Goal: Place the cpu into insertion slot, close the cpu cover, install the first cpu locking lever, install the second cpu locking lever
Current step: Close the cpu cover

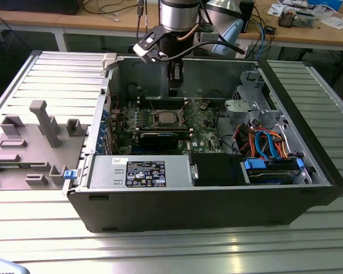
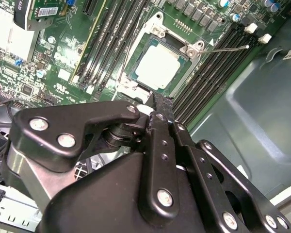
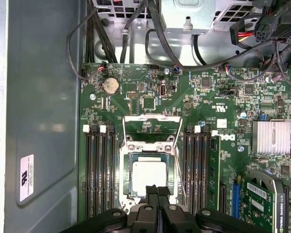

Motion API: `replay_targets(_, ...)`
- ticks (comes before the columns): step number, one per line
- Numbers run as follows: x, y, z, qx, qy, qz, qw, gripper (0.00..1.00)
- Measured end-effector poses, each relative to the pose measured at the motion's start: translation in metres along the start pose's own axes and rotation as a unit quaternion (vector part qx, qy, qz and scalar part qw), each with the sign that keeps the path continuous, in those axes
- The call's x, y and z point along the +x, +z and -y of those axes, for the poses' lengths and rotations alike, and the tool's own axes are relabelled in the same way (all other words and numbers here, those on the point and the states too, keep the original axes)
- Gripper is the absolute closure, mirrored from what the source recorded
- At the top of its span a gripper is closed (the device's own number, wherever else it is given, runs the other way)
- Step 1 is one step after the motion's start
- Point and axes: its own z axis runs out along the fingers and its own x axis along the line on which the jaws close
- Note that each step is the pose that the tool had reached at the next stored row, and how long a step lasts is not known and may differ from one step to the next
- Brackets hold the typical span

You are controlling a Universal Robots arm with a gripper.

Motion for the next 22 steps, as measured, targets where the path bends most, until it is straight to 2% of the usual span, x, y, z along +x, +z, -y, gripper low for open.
replay_targets(22, -0.0002, 0.0001, -0.0072, 0.0000, 0.000, 0.0000, 1.00000, 0.89)
